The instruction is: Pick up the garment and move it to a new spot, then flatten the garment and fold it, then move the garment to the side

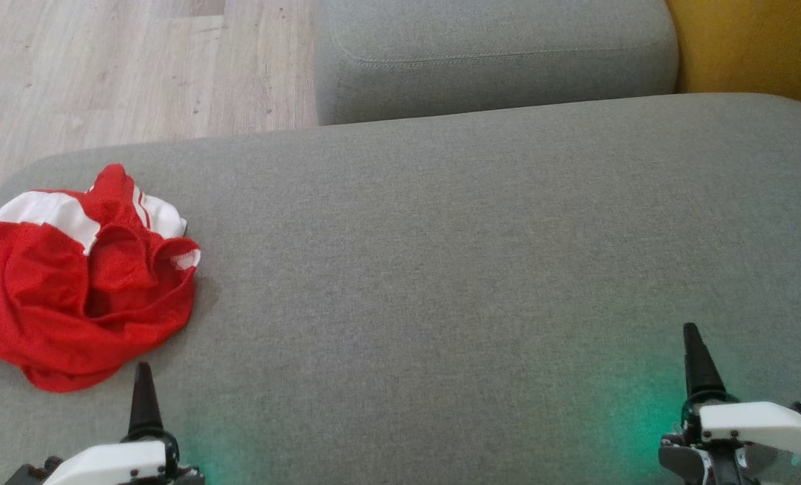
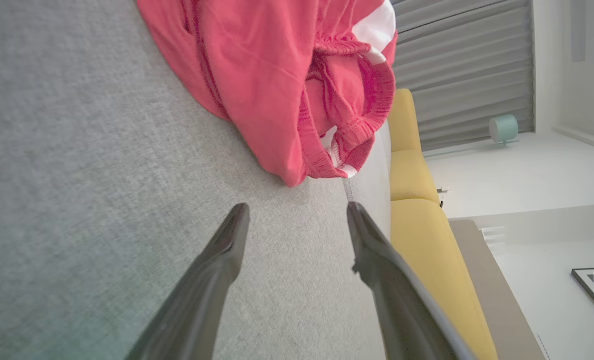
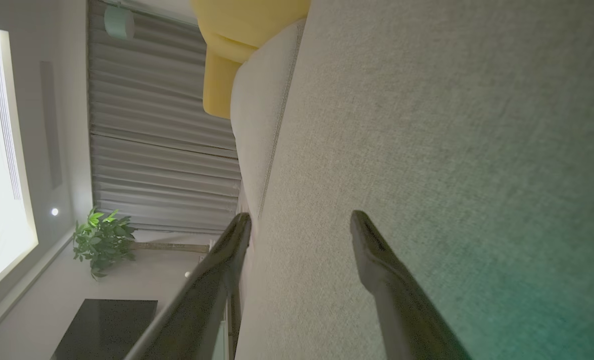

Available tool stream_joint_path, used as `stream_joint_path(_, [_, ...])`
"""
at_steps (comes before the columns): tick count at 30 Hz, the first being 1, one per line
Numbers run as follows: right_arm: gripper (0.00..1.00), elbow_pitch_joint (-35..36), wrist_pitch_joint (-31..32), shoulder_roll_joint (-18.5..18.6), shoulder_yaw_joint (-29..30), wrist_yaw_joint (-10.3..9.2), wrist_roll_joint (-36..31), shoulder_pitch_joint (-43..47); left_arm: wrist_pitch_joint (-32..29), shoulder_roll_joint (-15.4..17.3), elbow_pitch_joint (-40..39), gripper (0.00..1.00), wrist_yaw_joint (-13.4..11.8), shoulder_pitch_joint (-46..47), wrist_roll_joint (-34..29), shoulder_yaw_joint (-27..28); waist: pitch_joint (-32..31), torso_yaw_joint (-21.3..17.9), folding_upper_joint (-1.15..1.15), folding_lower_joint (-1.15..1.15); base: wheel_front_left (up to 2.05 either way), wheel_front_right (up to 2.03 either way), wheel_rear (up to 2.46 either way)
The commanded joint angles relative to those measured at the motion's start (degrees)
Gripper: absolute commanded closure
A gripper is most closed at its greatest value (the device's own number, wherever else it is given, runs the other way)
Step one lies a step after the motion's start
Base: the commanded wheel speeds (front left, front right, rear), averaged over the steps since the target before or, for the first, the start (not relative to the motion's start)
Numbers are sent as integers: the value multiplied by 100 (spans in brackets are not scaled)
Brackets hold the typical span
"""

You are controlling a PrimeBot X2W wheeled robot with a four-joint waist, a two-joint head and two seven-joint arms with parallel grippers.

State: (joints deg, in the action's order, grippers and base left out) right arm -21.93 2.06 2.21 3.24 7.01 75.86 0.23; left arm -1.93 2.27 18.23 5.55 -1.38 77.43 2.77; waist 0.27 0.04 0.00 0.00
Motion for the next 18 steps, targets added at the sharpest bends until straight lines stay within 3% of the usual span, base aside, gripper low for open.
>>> stream_joint_path(1, [0,238,-62,21,-105,11,-216,-332,60,32,-259,0,14,279,-207,2,3,3,0,0,0,0,0])
stream_joint_path(18, [0,391,-333,28,-577,17,-1394,-473,329,36,-541,0,-103,300,-1540,-209,1,8,0,0,0,0,0])
